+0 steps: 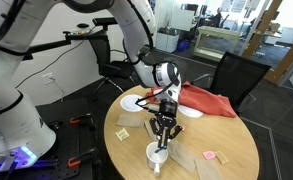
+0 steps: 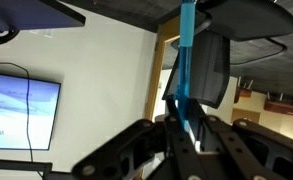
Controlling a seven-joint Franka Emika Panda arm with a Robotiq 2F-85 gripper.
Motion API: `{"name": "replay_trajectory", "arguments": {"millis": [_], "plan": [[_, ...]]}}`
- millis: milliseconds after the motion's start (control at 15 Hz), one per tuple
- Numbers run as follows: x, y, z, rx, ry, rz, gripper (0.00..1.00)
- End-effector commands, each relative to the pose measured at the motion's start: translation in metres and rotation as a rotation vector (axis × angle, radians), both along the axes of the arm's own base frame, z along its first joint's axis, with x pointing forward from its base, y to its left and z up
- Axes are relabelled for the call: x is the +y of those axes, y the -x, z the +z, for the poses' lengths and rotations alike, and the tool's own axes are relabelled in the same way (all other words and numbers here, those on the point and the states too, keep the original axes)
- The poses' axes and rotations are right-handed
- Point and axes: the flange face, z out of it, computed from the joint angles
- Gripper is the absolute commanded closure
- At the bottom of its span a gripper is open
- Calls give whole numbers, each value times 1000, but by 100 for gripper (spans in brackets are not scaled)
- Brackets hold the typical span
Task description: Put the green pen in the white mug
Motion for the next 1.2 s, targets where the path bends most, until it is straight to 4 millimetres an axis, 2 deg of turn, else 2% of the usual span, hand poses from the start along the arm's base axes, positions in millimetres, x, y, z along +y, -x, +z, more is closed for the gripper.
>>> {"name": "replay_trajectory", "arguments": {"millis": [0, 400, 867, 933, 1000, 1133], "plan": [[-8, -3, -8, -54, -19, 2, 96], [-4, -4, -23, -62, -52, 30, 96], [18, -13, -30, -64, -60, 62, 96], [21, -15, -30, -62, -60, 68, 91], [24, -18, -29, -65, -59, 72, 58], [29, -24, -26, -74, -64, 75, 52]]}}
